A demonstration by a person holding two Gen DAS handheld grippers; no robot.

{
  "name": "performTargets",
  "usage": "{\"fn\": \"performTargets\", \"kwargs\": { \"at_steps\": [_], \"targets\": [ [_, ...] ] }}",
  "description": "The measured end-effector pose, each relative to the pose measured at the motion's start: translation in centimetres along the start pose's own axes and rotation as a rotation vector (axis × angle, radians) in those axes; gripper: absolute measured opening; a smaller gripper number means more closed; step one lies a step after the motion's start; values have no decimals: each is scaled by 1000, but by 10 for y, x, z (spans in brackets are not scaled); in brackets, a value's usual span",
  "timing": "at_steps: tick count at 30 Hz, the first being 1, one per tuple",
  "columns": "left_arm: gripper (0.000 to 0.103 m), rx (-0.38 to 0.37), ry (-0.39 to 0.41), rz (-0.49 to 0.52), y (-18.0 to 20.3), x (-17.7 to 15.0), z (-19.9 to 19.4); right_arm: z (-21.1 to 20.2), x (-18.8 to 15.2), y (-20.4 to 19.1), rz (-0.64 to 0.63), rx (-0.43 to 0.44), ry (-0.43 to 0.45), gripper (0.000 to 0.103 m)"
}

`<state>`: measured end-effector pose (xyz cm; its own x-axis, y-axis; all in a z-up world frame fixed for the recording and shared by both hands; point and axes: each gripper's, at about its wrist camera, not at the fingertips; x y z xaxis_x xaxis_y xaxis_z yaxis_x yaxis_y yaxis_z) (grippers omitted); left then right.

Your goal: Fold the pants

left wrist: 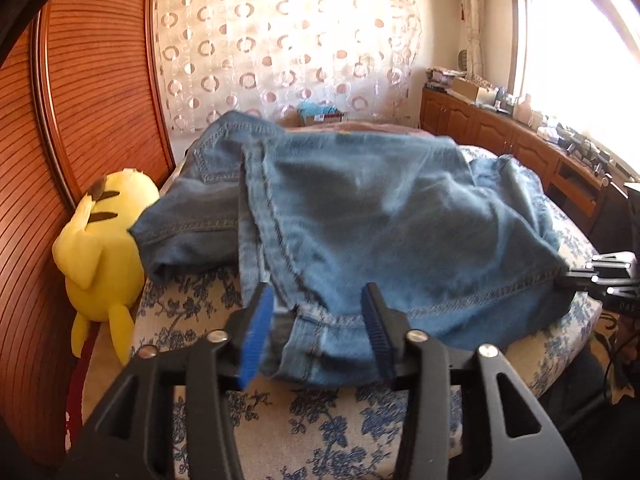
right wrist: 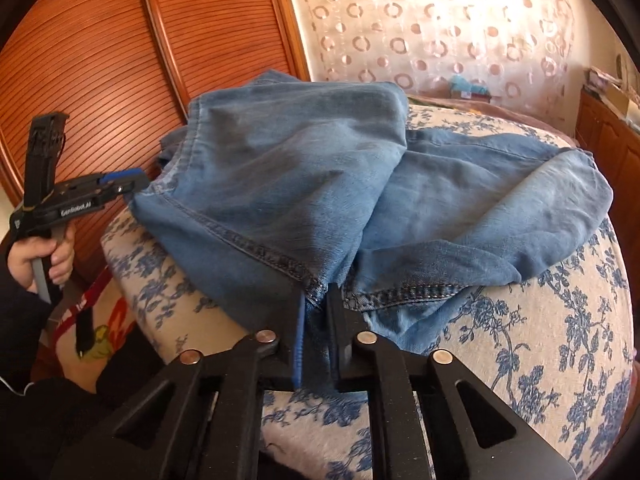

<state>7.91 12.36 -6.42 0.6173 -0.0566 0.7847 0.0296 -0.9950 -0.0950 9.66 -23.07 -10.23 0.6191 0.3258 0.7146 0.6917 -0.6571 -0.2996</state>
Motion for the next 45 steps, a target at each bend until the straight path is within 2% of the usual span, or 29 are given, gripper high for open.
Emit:
{"fn": "performTargets", "kwargs": {
  "at_steps": [2, 5, 10, 11, 13, 17, 20, 24, 31, 34, 36, 45],
  "targets": [
    [51, -8, 10, 5, 5, 5, -2, -1, -2, -2, 6, 0, -4, 5],
    [65, -30, 32, 3, 14, 12, -2, -1, -6, 0, 21, 10, -11, 5],
    [65, -82, 44, 19, 39, 25, 9, -12, -5, 5, 35, -1, 17, 10],
    [65, -86, 47, 25, 44, 28, 11, -16, -3, 6, 34, -8, 25, 15],
    [65, -96, 57, 33, 53, 33, 16, -25, -1, 11, 33, -32, 43, 18],
    [65, -102, 82, 50, 74, 43, 25, -42, 3, 26, 33, -116, 73, 21],
    [65, -99, 94, 64, 87, 45, 37, -51, 5, 43, 51, -179, 93, 33],
    [65, -101, 77, 69, 100, 43, 54, -61, 4, 67, 80, -250, 110, 39],
    [65, -101, 87, 74, 110, 34, 62, -66, 2, 97, 115, -319, 112, 42],
    [65, -136, 77, 47, 110, 31, 63, -63, 2, 109, 131, -339, 102, 42],
    [65, -130, 76, 45, 110, 29, 63, -62, 2, 118, 142, -355, 100, 43],
    [65, -132, 135, 16, 105, 27, 54, -64, 24, 173, 231, -411, 94, 45]
  ]
}}
Point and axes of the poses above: each gripper's, at about its wrist camera, not at the fingertips, and z roughly the way its jaws point, y to its right, x to its top, and after that the axes turned 11 degrees about x, right-handed
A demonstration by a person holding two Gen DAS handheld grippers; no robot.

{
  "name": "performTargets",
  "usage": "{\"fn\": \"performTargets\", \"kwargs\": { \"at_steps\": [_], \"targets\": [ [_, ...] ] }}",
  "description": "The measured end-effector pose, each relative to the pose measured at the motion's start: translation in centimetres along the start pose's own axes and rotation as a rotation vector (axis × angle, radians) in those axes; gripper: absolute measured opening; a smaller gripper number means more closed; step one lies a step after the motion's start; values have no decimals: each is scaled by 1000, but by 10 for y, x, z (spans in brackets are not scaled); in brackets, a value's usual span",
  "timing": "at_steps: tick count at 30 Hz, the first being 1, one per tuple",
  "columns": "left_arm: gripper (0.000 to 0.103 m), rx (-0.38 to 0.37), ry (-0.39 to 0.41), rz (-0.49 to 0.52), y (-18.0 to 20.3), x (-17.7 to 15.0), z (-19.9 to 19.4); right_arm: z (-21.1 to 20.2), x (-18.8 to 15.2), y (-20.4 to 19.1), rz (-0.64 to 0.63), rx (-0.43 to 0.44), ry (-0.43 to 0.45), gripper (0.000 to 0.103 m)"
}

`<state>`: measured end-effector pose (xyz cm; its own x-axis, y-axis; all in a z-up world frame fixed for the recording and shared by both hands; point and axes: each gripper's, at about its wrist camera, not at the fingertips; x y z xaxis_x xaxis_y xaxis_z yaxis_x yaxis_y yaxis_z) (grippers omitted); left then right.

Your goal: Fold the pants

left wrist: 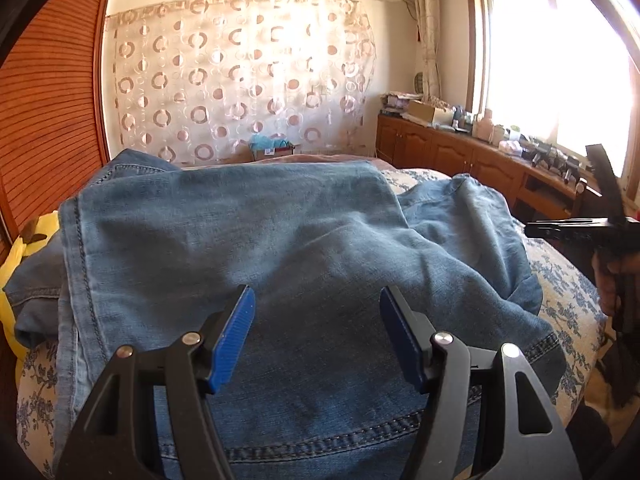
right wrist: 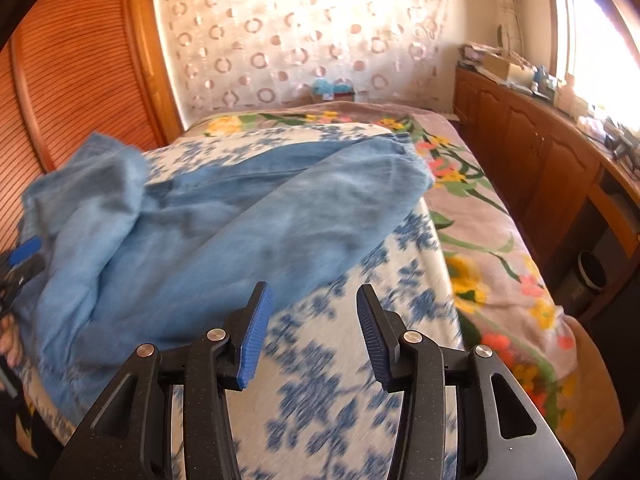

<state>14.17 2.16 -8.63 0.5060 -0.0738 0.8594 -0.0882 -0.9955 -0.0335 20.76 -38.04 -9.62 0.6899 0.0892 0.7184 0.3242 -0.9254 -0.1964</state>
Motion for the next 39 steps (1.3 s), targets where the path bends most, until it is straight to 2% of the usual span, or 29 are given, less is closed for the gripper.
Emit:
{"fn": "performTargets", "kwargs": {
  "at_steps": [7, 14, 16, 17, 18, 21, 25, 28, 30, 34, 35, 37, 38, 39],
  "targets": [
    [65, -9, 3, -49, -10, -1, -1, 27, 23, 25, 78, -16, -51, 45],
    [65, -7, -1, -51, -12, -2, -1, 42, 29, 26, 89, -27, -78, 45],
    [65, -5, -7, -52, -12, -3, 0, 41, 28, 22, 66, -14, -88, 23],
    [65, -4, -10, -52, -13, -3, 0, 41, 28, 20, 59, -10, -93, 8],
    [65, -3, -9, -53, -13, -3, -1, 37, 29, 20, 50, -11, -92, 3],
    [65, -6, -4, -55, -13, -3, -2, 16, 35, 22, 36, -10, -47, 0],
    [65, -6, -9, -56, -13, -3, -1, -32, 46, 26, 11, -58, 43, 0],
    [65, -3, -9, -56, -13, -2, -2, -59, 48, 36, 24, -95, 72, 0],
    [65, -2, -10, -55, -12, -2, -2, -64, 44, 45, 40, -92, 67, 0],
    [65, 0, -10, -56, -12, -2, -2, -47, 34, 48, 53, -71, 33, 0],
    [65, 1, -11, -55, -12, -2, -1, -42, 32, 46, 56, -59, 29, 3],
    [65, 2, -13, -55, -12, -2, -1, -31, 28, 42, 57, -52, 23, 23],
    [65, 1, -15, -55, -12, -2, -1, -27, 26, 40, 59, -50, 19, 38],
    [65, 1, -17, -54, -12, -2, 0, -21, 25, 38, 63, -36, 14, 44]
  ]
}}
Point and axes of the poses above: each gripper's, at about its wrist camera, not at the fingertips, and z roughly the way its jaws point, y to its right, x to its top, and after that the axes turned 11 degrees about x, right-handed
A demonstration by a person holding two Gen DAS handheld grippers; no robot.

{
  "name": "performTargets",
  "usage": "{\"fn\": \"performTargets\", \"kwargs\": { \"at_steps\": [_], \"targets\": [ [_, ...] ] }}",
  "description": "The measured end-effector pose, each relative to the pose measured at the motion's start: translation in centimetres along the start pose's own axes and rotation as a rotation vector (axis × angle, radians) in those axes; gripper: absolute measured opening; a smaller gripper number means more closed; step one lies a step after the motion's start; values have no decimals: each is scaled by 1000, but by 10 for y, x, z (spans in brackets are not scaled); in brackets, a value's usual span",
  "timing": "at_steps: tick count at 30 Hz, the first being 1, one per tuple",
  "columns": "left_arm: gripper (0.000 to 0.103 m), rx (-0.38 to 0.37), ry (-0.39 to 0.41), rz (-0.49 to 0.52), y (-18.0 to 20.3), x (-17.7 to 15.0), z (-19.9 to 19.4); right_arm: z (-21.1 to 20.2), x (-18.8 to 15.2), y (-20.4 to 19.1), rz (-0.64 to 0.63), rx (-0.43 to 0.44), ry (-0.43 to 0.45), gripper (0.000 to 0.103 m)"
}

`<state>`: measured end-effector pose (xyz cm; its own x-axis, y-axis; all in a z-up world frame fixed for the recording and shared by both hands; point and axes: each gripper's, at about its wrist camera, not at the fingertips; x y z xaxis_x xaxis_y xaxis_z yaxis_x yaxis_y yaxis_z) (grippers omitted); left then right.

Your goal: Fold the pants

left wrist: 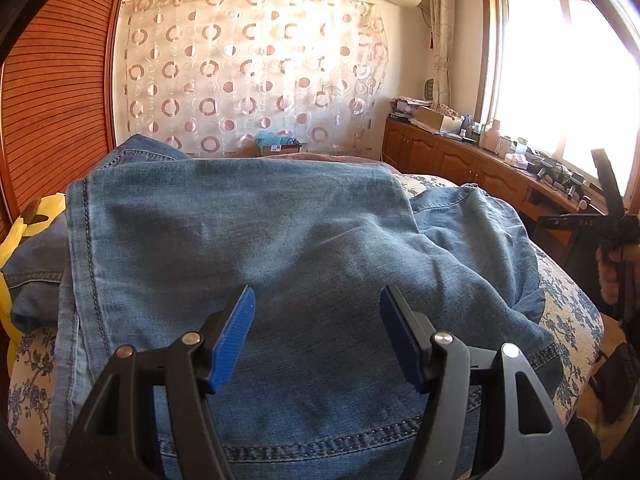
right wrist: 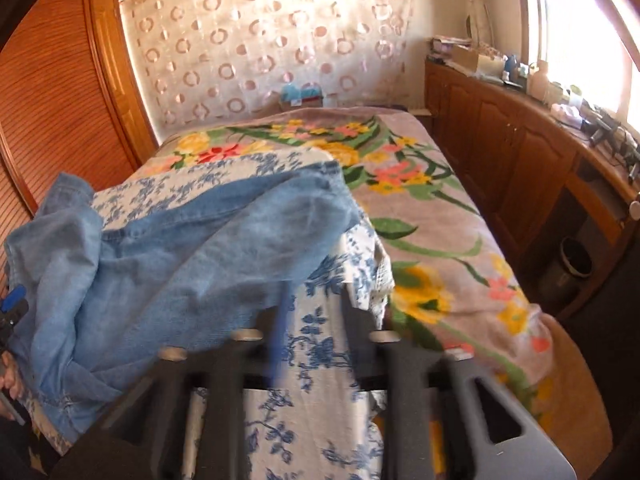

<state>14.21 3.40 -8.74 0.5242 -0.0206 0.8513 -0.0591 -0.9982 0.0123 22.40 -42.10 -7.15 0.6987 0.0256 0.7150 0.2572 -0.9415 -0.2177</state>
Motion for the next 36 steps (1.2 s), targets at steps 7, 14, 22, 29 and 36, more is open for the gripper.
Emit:
{"fn": "performTargets", "kwargs": {
  "at_steps": [7, 14, 22, 29, 36],
  "targets": [
    [65, 2, 4, -3, -1, 0, 1, 46, -7, -15, 16, 63, -87, 45],
    [65, -2, 5, -5, 0, 0, 1, 44, -4, -20, -4, 61, -85, 2],
    [65, -5, -3, -3, 0, 0, 4, -25, 4, -18, -49, 38, -4, 0],
    [65, -5, -4, -6, -1, 0, 3, -29, -12, -5, 7, -35, -11, 8],
    [65, -5, -5, -4, -1, 0, 3, -15, -28, 8, 57, 0, -38, 41]
  ]
}}
Point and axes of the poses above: each gripper's, at about its wrist camera, not at the fingertips, and z roughly the way its jaws point, y to its right, x to its top, and after that the axes turned 11 degrees about x, right-handed
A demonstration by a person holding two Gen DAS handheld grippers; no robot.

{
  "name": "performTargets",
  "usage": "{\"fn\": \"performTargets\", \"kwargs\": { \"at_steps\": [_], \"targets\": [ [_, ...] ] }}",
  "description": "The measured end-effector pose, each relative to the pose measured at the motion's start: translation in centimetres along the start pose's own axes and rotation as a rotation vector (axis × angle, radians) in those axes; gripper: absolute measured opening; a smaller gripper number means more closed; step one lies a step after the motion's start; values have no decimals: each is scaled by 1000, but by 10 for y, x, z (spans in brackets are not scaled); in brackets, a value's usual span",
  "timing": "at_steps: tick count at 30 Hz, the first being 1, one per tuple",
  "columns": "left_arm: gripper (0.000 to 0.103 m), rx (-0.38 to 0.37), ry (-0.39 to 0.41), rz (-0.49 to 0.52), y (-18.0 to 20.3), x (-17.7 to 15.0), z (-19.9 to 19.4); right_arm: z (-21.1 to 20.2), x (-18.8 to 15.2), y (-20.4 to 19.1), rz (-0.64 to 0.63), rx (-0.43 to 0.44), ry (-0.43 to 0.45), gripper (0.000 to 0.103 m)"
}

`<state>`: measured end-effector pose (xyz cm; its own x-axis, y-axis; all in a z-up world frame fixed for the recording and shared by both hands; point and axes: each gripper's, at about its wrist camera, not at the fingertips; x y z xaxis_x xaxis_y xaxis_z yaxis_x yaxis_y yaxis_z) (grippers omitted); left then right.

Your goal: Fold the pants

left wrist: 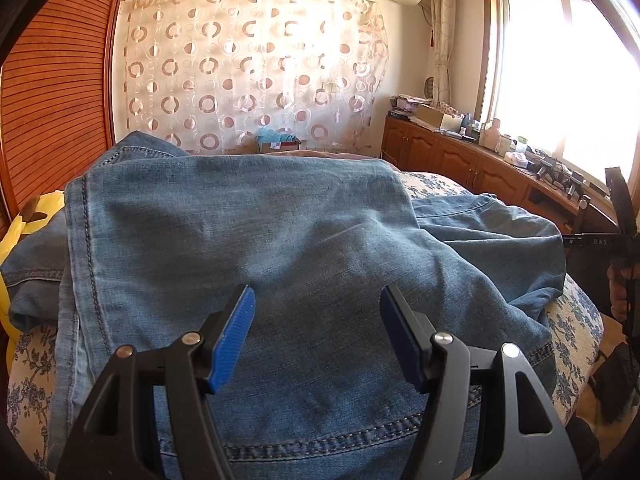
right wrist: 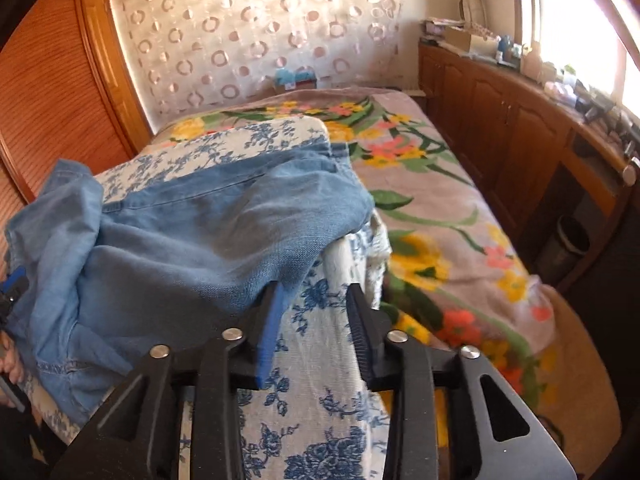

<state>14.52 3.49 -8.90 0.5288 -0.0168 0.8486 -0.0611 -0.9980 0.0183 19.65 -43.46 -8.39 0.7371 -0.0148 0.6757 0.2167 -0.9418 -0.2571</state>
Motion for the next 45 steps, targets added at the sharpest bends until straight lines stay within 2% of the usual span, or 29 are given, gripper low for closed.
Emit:
{"fn": "performTargets", "kwargs": {
  "at_steps": [5, 9, 16, 21, 23, 27, 31, 32, 33, 34, 35, 36, 42, 45],
  "targets": [
    [65, -1, 0, 1, 0, 0, 1, 3, 13, 1, 72, 83, 62, 45],
    [65, -1, -1, 1, 0, -1, 2, 23, 25, -13, 58, 99, 30, 46],
    [65, -2, -1, 1, 0, -1, 2, 61, 32, -54, -59, 85, -48, 47],
    [65, -5, 0, 1, 0, -1, 3, 65, 22, -71, -148, 50, -66, 48],
    [65, -5, 0, 1, 0, -1, 3, 60, 20, -67, -146, 34, -55, 49],
    [65, -5, -4, 3, 1, -1, 4, 53, 15, -56, -125, 5, -53, 58],
    [65, -6, -6, 3, 1, -1, 4, 55, 9, -50, -84, 13, -77, 58],
    [65, -7, -6, 2, 1, -1, 4, 54, 7, -50, -72, 23, -80, 54],
    [65, -7, -7, 2, 1, -1, 4, 52, 6, -50, -69, 40, -78, 34],
    [65, -8, -7, 2, 1, -1, 4, 47, 5, -51, -71, 61, -80, 22],
    [65, -9, -7, 2, 2, 0, 4, 43, 4, -52, -77, 51, -72, 13],
    [65, -8, -6, 1, 3, 0, 4, 35, 5, -53, -86, 34, -55, 9],
    [65, -7, -6, 0, 4, -1, 5, -37, 11, -43, -60, -59, 97, 9],
    [65, -7, -5, -1, 3, 0, 5, -45, 1, -37, -46, -115, 106, 13]
  ]
}}
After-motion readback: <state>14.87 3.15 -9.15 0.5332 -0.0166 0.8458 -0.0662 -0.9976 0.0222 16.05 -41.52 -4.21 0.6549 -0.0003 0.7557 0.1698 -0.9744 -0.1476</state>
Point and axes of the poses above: each gripper's, at about its wrist camera, not at the fingertips, and z roughly the way its jaws point, y to its right, x to its top, and after that the axes turned 11 degrees about x, right-handed
